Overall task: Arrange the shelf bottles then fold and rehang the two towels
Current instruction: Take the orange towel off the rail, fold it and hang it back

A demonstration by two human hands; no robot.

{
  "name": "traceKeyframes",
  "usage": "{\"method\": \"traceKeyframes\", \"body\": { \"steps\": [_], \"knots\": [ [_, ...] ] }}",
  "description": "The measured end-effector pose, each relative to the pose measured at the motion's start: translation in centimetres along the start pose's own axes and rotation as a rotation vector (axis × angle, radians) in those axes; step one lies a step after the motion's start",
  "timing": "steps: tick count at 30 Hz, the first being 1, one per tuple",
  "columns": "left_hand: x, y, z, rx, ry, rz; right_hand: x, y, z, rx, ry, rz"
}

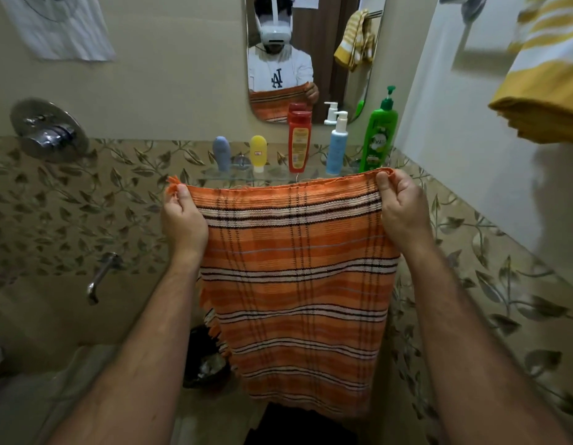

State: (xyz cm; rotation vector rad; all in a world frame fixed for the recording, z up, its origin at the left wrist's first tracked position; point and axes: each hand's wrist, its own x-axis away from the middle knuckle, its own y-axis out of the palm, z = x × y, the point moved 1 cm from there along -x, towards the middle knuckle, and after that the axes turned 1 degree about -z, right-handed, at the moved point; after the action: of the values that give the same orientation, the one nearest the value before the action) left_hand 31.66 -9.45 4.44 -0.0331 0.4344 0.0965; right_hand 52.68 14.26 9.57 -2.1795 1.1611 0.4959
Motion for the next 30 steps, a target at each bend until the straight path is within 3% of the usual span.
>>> {"method": "traceKeyframes", "body": {
  "steps": [3,5,7,11,14,17,19,26,30],
  "knots": [
    [-0.7,0.9,0.5,0.043,-0.033,-0.043,-0.6,-1.1,-0.2,-0.09,0.009,-0.068],
    [-0.6,1.1,1.3,0.093,0.014,-0.166,-1.0,-2.0,-0.2,-0.254,0.069,-0.222],
    [-0.6,1.1,2.0,0.176,0.052,-0.351,-1.6,-3.0,0.4,-0.392,0.144,-0.425],
    [-1.4,1.0,2.1,0.421,-0.106,-0.834,-2.9,-4.7,3.0,-0.426,0.318,-0.704],
    [-1.6,0.8,1.8,0.352,-0.177,-0.988,-3.5,-5.3,4.9,-0.376,0.443,-0.816],
    [-1.4,1.6,1.6,0.215,-0.201,-1.004,-3.7,-5.2,6.0,-0.249,0.538,-0.83],
    [-1.0,2.4,1.7,0.165,-0.19,-0.916,-3.8,-4.8,6.3,-0.209,0.569,-0.772],
    [-0.6,4.3,3.1,0.303,-0.195,-0.579,-4.1,-3.8,5.4,-0.6,0.544,-0.528],
    [-1.6,4.4,3.3,0.323,-0.313,-0.62,-5.0,-2.2,3.5,-0.561,0.502,-0.368]
  ]
}}
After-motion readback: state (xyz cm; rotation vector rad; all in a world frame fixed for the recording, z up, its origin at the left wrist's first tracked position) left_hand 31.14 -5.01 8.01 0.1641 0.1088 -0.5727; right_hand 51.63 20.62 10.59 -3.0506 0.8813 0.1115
